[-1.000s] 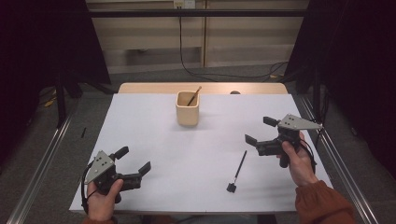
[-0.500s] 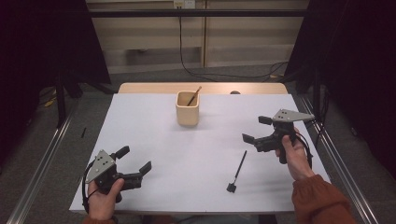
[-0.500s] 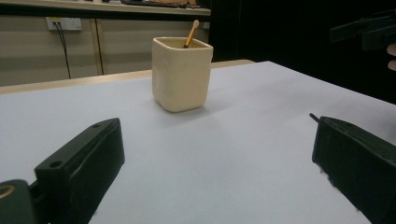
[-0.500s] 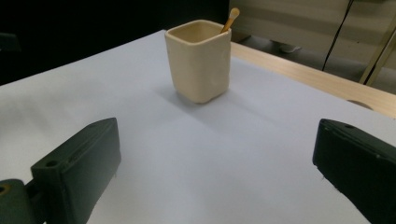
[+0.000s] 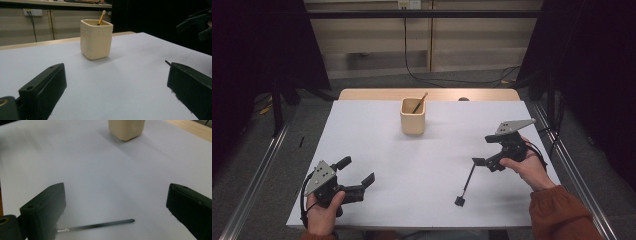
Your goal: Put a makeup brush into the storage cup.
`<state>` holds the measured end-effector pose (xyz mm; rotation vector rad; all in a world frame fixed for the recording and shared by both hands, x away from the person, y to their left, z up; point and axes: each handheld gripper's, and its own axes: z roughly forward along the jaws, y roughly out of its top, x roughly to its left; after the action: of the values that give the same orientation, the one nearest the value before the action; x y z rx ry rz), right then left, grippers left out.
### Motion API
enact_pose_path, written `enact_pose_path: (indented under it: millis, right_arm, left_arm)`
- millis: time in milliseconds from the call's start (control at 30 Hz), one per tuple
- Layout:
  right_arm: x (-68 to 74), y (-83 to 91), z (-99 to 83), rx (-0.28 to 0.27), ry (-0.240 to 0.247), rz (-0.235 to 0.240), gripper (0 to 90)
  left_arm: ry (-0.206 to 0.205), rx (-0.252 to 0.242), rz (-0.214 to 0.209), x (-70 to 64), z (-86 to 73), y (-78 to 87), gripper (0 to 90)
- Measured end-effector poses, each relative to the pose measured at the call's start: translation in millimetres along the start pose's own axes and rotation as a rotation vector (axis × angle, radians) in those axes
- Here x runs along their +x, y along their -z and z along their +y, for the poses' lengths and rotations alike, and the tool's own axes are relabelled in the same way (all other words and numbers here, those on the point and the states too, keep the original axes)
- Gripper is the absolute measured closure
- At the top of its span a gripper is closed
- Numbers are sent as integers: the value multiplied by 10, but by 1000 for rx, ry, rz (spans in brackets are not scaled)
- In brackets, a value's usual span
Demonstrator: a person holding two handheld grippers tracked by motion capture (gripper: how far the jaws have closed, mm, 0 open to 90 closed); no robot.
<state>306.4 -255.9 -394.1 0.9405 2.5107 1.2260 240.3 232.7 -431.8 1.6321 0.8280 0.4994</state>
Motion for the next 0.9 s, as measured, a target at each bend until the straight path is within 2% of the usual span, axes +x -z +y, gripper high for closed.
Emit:
enact_pose_path:
  millis: [200,233,367,500,767,900]
  right_arm:
    - [2,-67,35,162,-1,52,66]
    - [7,-80,40,189,12,58,68]
    - [25,-117,50,293,41,54,77]
    - [38,-157,40,379,41,62,77]
    - [25,-222,-28,496,63,82,86]
    - [34,-255,-41,524,61,90,86]
  left_arm:
    - [-13,13,-9,-8,1,-15,23]
    - [-13,13,-10,-11,0,-16,23]
    - [-16,16,-13,-10,-1,-15,23]
    - [-14,18,-13,-8,0,-25,23]
    - [-13,24,-16,-3,0,-37,23]
    - [-15,26,-19,-6,-1,-40,23]
